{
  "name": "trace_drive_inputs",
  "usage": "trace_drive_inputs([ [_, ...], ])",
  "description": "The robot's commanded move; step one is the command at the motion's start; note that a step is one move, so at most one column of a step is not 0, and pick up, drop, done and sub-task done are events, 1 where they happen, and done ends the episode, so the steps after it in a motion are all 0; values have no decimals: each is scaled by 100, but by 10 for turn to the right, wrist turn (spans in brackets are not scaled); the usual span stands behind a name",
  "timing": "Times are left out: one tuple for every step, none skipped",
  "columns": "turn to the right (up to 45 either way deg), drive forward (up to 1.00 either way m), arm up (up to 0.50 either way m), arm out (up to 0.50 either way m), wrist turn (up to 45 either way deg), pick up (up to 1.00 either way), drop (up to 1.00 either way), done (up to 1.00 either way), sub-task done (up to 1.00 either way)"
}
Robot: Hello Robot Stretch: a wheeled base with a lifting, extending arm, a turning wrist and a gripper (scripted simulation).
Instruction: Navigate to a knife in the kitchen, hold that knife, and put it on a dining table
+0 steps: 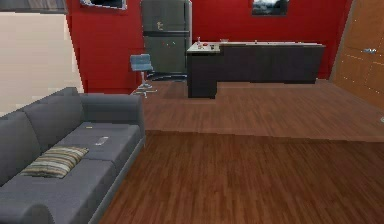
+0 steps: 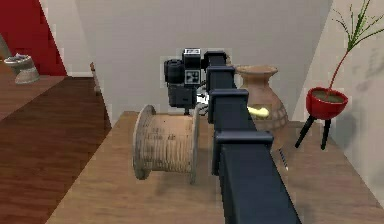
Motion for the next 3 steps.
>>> trace_drive_inputs([
  [0,0,-4,0,0,0,0,0,0],
  [0,0,-32,0,0,0,0,0,0],
  [0,0,0,0,0,0,100,0,0],
])
